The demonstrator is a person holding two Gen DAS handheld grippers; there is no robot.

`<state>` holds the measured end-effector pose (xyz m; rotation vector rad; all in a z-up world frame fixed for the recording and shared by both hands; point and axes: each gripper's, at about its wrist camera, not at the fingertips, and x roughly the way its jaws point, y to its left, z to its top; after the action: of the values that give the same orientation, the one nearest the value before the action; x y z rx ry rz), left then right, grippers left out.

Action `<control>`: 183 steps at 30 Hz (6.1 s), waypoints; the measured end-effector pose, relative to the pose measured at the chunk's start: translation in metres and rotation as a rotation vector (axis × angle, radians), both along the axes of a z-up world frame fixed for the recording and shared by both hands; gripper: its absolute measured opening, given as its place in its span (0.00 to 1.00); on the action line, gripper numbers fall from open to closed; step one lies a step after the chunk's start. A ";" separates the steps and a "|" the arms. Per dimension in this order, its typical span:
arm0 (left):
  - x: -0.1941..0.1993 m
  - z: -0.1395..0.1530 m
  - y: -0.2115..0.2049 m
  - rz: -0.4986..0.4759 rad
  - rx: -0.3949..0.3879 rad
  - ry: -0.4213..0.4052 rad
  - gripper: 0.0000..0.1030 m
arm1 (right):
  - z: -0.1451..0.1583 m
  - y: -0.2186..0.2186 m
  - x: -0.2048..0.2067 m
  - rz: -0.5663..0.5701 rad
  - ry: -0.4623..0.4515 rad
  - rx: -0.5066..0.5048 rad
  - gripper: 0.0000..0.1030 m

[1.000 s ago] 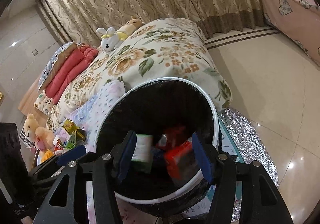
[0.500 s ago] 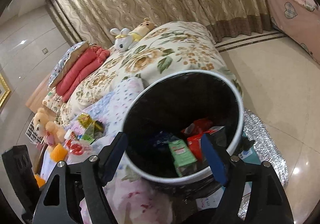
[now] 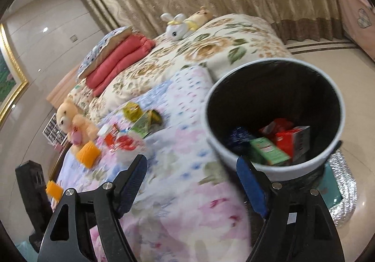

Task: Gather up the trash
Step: 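Move both open tools back to the wrappers and tissue on the bed, then grasp the orange snack wrapper with the left tool while the right tool grasps the white tissue, then carry the orange wrapper and white tissue over the bin, then open both tools over the bin to drop the wrapper and tissue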

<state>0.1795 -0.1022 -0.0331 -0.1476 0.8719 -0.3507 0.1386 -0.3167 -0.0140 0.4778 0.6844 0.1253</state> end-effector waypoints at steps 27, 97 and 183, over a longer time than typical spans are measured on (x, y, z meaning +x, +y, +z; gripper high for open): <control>0.034 -0.006 0.077 0.131 -0.030 0.032 0.57 | -0.025 0.082 0.040 0.184 0.041 0.035 0.78; -0.004 0.020 -0.010 -0.106 -0.049 -0.075 0.01 | -0.004 0.020 0.000 0.079 -0.025 0.051 0.23; 0.039 0.027 -0.184 -0.372 0.019 -0.047 0.28 | -0.011 -0.129 0.015 -0.190 0.039 0.047 0.46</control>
<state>0.2187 -0.2861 -0.0066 0.0430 0.8553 -0.6902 0.1536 -0.4461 -0.0252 0.5887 0.6720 -0.0470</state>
